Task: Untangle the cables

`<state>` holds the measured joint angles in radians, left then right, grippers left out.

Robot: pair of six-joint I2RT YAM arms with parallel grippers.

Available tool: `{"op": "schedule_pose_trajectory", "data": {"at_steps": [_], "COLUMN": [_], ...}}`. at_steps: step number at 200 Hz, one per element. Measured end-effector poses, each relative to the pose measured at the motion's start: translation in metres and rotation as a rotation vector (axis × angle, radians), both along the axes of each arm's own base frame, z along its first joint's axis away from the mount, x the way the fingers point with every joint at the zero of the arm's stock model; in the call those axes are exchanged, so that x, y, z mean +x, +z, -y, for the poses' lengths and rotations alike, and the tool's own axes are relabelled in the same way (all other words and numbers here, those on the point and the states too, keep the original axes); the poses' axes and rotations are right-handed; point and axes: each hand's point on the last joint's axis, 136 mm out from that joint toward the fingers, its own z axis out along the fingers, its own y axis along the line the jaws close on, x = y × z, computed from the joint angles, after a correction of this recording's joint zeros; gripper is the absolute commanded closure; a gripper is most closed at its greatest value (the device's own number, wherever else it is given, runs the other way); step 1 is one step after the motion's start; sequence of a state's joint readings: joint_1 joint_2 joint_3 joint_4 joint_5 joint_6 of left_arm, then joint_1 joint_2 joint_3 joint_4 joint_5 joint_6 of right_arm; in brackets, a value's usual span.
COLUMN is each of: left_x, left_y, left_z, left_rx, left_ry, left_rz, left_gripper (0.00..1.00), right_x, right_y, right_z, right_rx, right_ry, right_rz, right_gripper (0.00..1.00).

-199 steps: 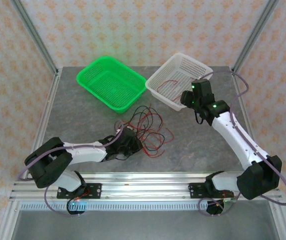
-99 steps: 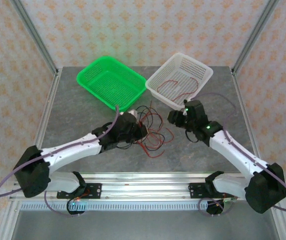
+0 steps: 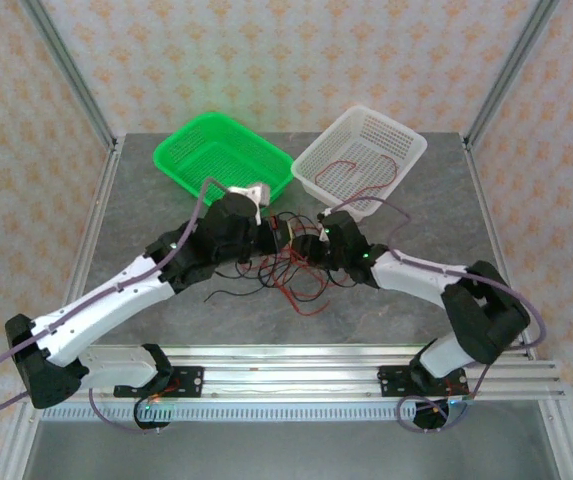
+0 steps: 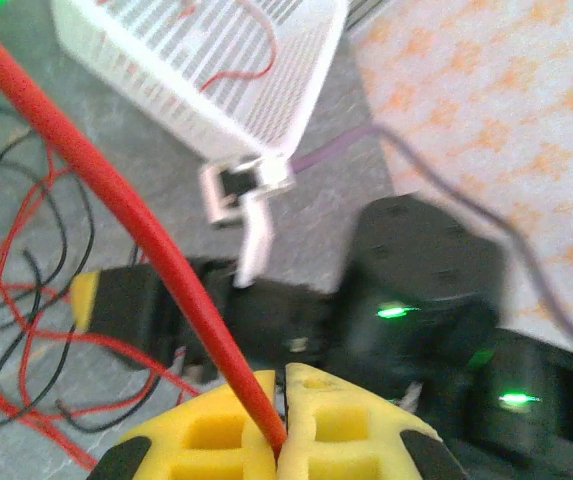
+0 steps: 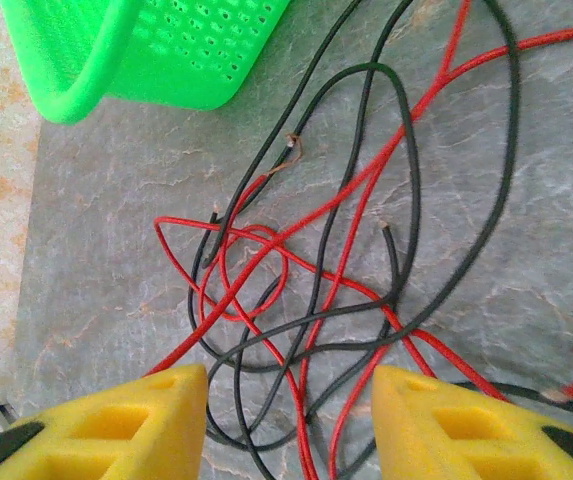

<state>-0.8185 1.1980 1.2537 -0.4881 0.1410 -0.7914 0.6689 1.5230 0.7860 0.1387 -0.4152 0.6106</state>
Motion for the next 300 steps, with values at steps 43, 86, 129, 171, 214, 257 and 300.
{"op": "schedule_pose_trajectory", "data": {"at_steps": [43, 86, 129, 171, 214, 257, 300], "left_x": [0.002, 0.01, 0.042, 0.086, 0.128, 0.161, 0.213], "left_y": [0.097, 0.177, 0.236, 0.24, 0.249, 0.259, 0.224], "left_z": [-0.013, -0.023, -0.023, -0.019, -0.005, 0.02, 0.046], "left_rx": [-0.04, -0.048, -0.029, 0.012, -0.026, -0.108, -0.103], "left_ry": [0.015, 0.062, 0.12, 0.168, 0.184, 0.163, 0.148], "left_rz": [0.182, 0.346, 0.485, 0.539, 0.64, 0.755, 0.792], "left_gripper": [1.0, 1.0, 1.0, 1.0, 1.0, 1.0, 1.0], "right_x": [0.011, 0.012, -0.011, -0.023, -0.03, -0.036, -0.038], "right_y": [-0.014, -0.035, -0.05, -0.031, -0.004, 0.01, 0.006], "right_z": [-0.004, 0.009, 0.04, 0.056, 0.072, 0.083, 0.087], "right_rx": [-0.017, -0.064, -0.123, -0.103, -0.093, -0.083, -0.101], "right_ry": [-0.035, -0.095, -0.138, -0.162, -0.194, -0.221, -0.228], "right_rz": [-0.014, -0.033, -0.042, 0.012, 0.077, 0.114, 0.103], "right_gripper": [0.54, 0.53, 0.51, 0.49, 0.49, 0.49, 0.49]}}
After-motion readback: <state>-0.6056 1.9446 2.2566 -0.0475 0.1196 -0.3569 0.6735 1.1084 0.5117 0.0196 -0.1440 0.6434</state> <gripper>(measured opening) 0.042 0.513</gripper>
